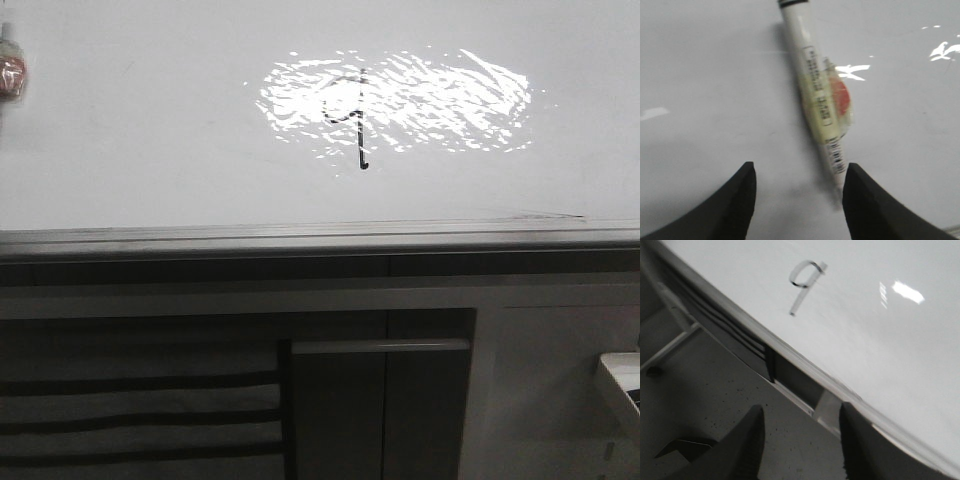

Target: Write number 9 on whiteboard

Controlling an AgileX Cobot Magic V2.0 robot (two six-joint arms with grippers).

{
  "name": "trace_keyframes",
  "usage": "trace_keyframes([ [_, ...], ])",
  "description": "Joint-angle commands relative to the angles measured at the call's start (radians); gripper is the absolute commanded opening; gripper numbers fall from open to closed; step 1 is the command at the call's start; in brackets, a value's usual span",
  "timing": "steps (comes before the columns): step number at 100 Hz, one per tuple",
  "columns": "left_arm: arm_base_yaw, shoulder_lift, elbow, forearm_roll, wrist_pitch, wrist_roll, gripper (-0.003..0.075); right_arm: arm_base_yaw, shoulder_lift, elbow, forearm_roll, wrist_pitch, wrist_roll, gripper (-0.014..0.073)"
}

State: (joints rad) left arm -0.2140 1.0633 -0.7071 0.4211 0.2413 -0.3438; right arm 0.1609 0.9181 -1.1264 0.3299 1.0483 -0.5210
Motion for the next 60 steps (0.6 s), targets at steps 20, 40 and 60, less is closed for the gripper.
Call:
trace_keyframes([
  [20,0.002,-0.350,-0.023,-0.110,0.235,-0.002,0.0368,-0.033,-0.201,0.195,-0.216,-0.173,0.400,0.0279],
  [40,0.002,-0.610,0.187,-0.115,0.070,0.032,0.0337,-0.033,-0.431,0.438,-0.216,-0.430,0.400,0.0185],
  [60,0.002,-0.721,0.327,-0.076,-0.150,0.089,0.0031,-0.033,-0.582,0.558,-0.214,-0.565,0.398,-0.0071],
])
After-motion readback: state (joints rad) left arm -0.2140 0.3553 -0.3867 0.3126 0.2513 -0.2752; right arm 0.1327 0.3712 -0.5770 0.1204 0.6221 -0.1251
